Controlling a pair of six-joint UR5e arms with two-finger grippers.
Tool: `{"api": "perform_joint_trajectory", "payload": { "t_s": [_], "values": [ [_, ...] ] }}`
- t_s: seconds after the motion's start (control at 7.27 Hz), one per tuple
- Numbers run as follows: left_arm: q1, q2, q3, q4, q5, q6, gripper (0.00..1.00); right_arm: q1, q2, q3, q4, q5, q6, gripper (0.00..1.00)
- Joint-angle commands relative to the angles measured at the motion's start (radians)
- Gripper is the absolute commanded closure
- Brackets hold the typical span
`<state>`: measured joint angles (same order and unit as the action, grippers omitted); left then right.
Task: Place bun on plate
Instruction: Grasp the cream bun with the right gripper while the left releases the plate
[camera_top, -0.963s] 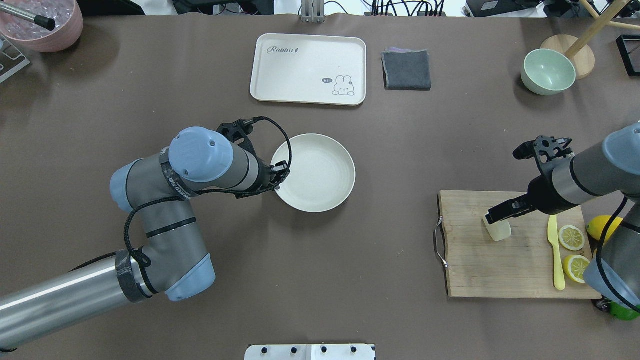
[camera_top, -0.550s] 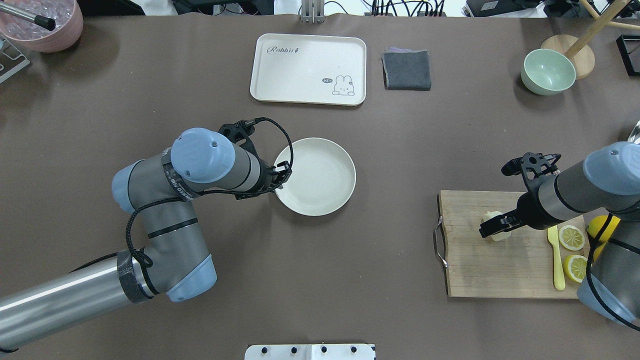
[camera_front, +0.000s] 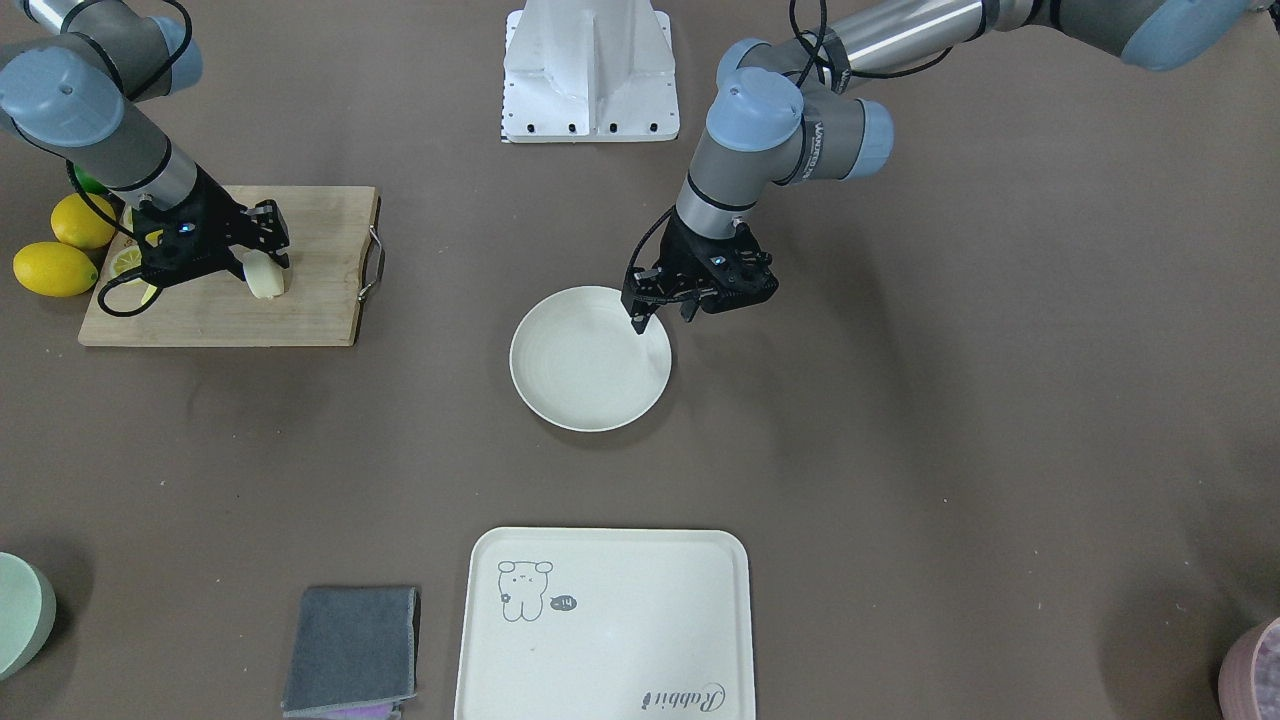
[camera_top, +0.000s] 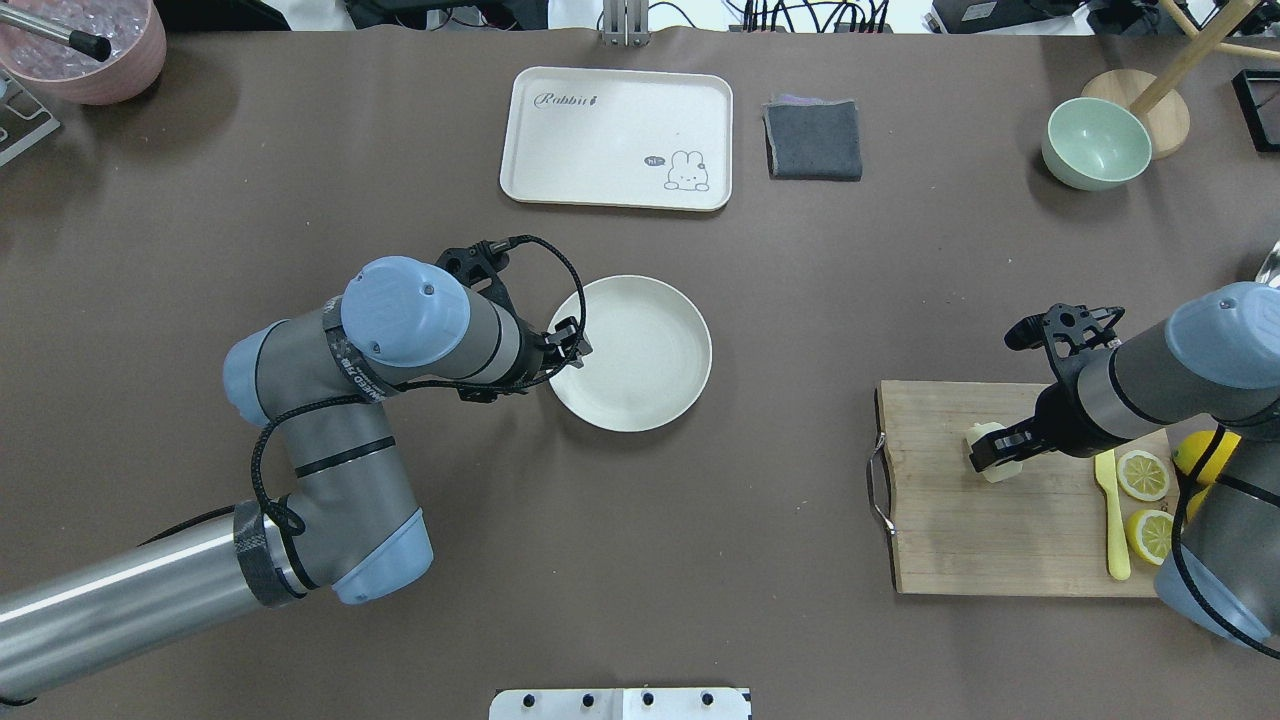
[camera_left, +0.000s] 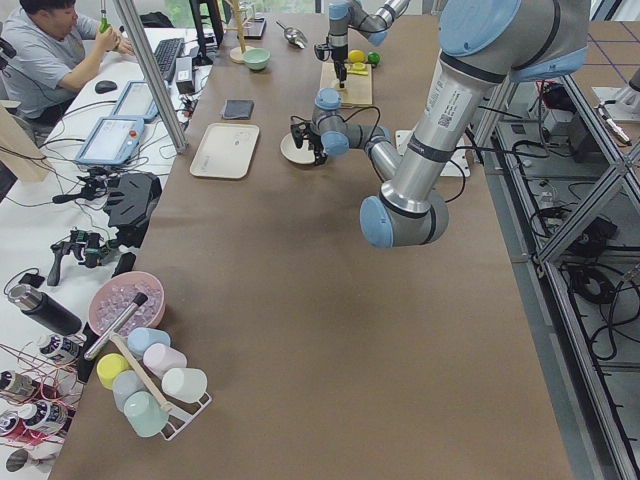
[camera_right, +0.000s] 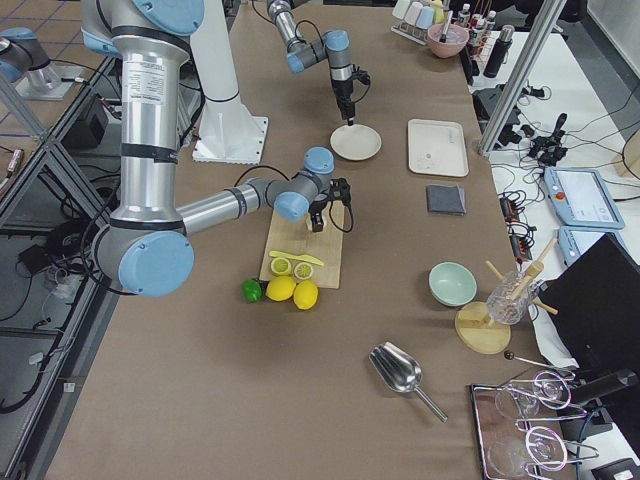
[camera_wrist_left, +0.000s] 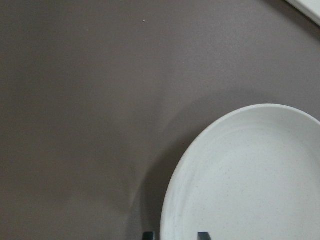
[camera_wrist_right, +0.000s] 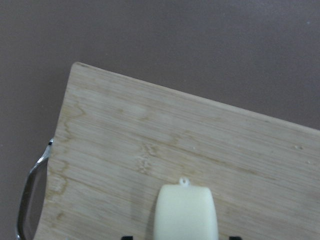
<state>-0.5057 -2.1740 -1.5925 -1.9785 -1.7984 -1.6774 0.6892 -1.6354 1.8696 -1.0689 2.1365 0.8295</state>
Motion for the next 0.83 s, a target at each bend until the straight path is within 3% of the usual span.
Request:
{"api": "perform_joint_trajectory", "payload": {
  "t_s": [0.0, 0.28, 0.41, 0.55, 0.69],
  "values": [
    [-0.002, 0.002, -0.004, 0.001, 0.001, 0.002, 0.24, 0.006, 0.002, -0.003, 0.000, -0.003, 0.000, 0.71],
    [-0.014, 0.009, -0.036, 0.003, 0.001, 0.004, 0.24, 0.024, 0.049, 0.002, -0.002, -0.003, 0.000, 0.73],
    [-0.052, 0.066, -0.096, 0.003, -0.007, 0.018, 0.27, 0.027, 0.134, -0.004, -0.050, -0.009, 0.000, 0.72],
    [-0.095, 0.150, -0.183, 0.007, -0.031, 0.127, 0.27, 0.021, 0.285, -0.010, -0.185, -0.038, 0.005, 0.72],
    [-0.184, 0.237, -0.231, 0.007, -0.130, 0.240, 0.27, 0.010, 0.442, -0.030, -0.342, -0.061, 0.008, 0.72]
  ]
}}
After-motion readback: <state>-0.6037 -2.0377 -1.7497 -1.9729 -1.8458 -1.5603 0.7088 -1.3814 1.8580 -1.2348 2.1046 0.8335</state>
